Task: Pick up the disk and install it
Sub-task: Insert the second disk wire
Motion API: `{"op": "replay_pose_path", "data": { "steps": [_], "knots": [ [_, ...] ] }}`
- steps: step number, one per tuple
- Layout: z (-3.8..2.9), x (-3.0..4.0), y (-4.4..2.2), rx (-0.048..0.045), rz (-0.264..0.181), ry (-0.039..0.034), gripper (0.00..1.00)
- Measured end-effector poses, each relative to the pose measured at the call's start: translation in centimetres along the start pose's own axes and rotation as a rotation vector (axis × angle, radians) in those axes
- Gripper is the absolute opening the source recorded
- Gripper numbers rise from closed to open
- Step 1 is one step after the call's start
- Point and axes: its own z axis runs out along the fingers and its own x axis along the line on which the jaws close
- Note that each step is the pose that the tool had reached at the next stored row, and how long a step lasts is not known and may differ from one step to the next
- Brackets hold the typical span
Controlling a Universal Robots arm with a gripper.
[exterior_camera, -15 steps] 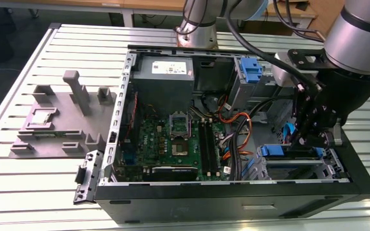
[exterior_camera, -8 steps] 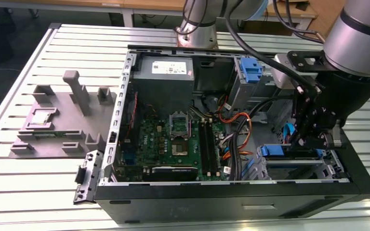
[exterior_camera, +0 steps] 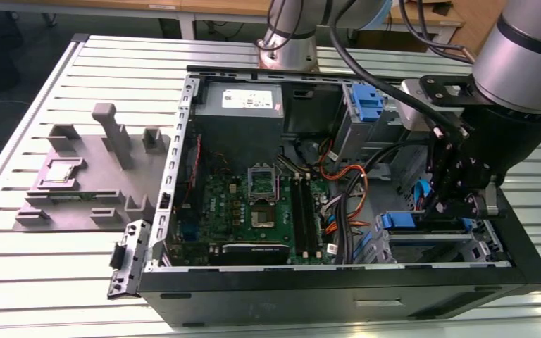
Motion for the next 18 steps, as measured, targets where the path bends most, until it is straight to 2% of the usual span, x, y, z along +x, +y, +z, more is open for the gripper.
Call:
{"op": "replay_pose_path", "data": {
  "steps": [4,8,18],
  "knots": [
    [0.00,0.01,0.01,0.0056,0.000,-0.0016,0.16],
    [0.01,0.01,0.01,0.0164,-0.002,-0.0032,0.16],
    [0.42,-0.01,0.06,0.0167,-0.002,-0.0034,0.16]
  ]
}}
